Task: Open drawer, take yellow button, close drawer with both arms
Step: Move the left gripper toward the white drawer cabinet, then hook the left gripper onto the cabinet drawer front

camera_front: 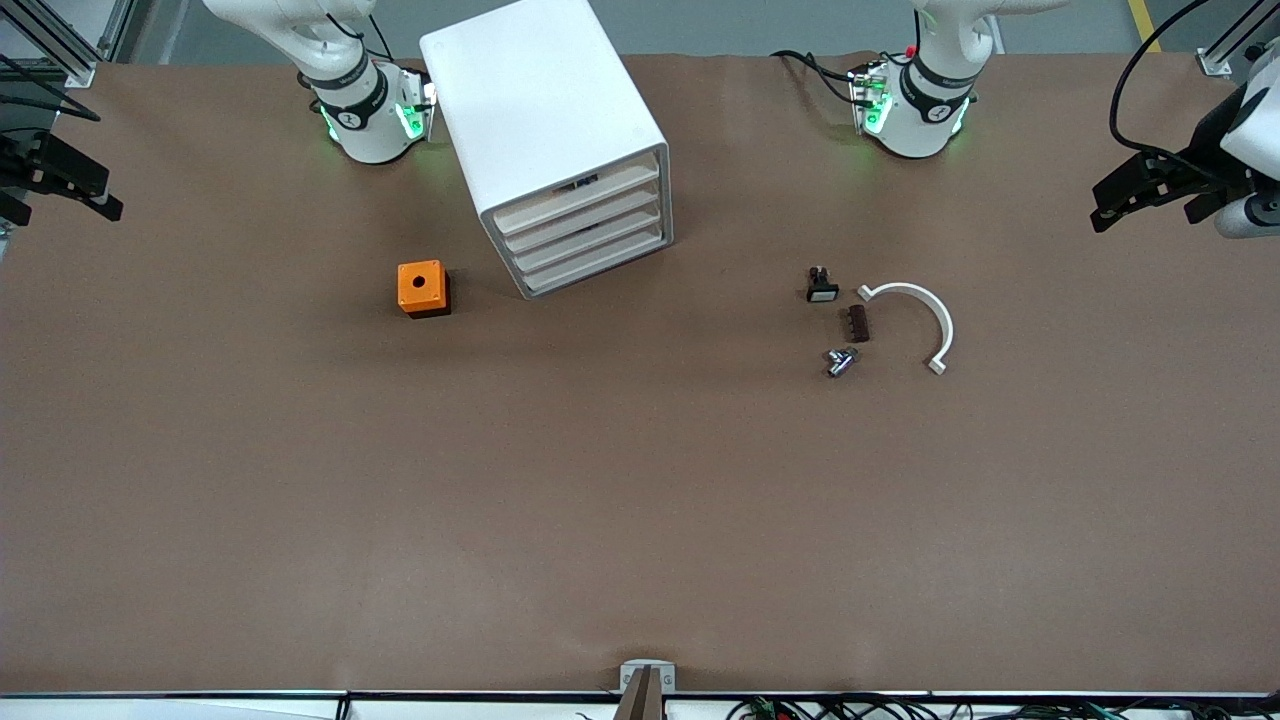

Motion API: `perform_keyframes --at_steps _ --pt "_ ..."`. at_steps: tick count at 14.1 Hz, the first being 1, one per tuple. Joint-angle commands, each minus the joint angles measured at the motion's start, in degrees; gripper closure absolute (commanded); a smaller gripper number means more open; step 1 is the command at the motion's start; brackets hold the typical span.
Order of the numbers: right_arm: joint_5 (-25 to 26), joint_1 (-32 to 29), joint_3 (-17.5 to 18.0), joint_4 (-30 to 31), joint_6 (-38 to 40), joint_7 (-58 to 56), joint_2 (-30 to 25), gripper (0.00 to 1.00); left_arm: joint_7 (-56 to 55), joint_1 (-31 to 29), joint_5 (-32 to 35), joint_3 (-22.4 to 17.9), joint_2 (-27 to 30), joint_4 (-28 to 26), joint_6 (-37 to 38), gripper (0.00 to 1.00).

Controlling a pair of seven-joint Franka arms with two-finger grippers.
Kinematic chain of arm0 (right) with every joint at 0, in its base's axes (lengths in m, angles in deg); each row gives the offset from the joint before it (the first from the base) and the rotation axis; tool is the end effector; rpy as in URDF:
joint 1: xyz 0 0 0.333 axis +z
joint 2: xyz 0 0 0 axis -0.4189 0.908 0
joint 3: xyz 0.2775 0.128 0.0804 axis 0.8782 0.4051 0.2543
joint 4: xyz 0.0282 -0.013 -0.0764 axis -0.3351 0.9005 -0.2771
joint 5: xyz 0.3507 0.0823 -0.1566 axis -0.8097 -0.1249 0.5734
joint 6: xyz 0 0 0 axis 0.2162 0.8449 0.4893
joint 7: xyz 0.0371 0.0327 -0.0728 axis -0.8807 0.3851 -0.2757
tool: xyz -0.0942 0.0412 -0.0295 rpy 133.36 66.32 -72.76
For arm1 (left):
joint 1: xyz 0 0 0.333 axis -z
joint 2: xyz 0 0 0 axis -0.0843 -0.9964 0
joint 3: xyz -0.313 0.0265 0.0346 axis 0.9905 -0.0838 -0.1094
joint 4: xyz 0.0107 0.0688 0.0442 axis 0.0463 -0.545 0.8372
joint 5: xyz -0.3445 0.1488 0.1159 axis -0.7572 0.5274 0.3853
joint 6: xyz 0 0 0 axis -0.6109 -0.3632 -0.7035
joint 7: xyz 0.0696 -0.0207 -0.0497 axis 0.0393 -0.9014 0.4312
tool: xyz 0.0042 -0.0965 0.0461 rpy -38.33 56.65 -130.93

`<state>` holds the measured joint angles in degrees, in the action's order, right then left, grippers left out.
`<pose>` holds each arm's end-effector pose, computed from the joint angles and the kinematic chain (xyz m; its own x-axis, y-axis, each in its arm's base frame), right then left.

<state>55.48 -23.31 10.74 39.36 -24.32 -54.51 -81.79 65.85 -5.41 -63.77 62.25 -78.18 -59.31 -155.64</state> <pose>0.5058 -0.0410 0.6645 0.9993 0.0335 -0.0141 0.0331 -0.9990 -0.0302 0.5146 -0.0382 0.6484 0.9979 0.0599 -0.0229 0.0590 -0.9976 -0.0367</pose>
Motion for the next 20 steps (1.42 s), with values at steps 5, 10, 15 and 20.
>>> perform_keyframes --at_steps 5,10,15,20 --pt "0.4 -1.0 0.8 1.1 -0.1 -0.2 -1.2 0.00 0.0 -0.4 0.9 0.1 -2.5 3.1 1.5 0.00" --pt "0.4 -1.0 0.8 0.8 0.0 -0.4 -1.0 0.00 -0.6 0.2 0.2 0.6 -7.4 2.6 1.4 0.00" --pt "0.4 -1.0 0.8 0.6 0.1 -0.3 -1.0 0.00 -19.8 1.7 -7.1 1.0 -12.7 2.9 0.5 0.00" --pt "0.5 -1.0 0.8 0.5 -0.1 0.2 -1.0 0.00 -45.4 9.2 -14.3 1.4 -19.7 3.1 0.5 0.00"
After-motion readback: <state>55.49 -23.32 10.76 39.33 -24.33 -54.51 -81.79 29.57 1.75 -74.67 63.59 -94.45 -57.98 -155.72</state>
